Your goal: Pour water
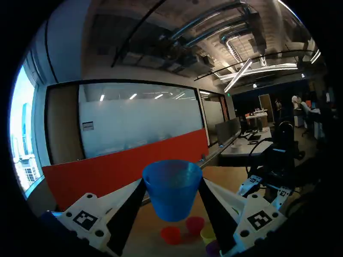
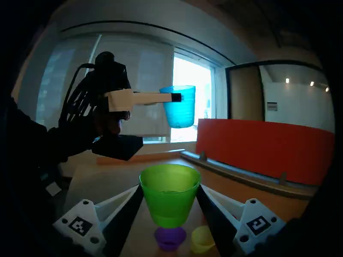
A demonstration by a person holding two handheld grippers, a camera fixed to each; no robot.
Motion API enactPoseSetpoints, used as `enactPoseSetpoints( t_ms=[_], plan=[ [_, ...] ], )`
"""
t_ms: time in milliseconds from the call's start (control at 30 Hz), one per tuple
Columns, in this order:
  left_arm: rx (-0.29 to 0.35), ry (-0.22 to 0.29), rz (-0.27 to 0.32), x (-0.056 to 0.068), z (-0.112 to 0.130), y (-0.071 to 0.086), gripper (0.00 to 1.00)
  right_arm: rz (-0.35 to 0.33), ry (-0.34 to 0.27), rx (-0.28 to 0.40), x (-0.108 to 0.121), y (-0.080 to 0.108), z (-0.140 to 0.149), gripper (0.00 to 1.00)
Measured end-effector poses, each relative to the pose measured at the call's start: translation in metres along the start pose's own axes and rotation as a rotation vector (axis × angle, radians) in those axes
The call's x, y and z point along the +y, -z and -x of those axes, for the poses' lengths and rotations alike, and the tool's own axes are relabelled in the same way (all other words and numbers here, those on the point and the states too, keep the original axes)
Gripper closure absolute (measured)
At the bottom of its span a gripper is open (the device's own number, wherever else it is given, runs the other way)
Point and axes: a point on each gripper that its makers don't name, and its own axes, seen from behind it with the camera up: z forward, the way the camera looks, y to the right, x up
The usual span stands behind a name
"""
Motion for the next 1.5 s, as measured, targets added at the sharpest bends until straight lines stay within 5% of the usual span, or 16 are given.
enactPoseSetpoints(
  t_ms=[600,1500],
  plan=[
    [-0.106,0.041,-0.04,-0.02,0.038,0.004,0.15,0.019,-0.016,-0.009,0.008,0.006,-0.001,0.12],
    [-0.274,0.094,-0.026,-0.021,0.111,0.014,0.15,0.071,-0.017,-0.077,0.032,0.03,0.005,0.12]
  ],
)
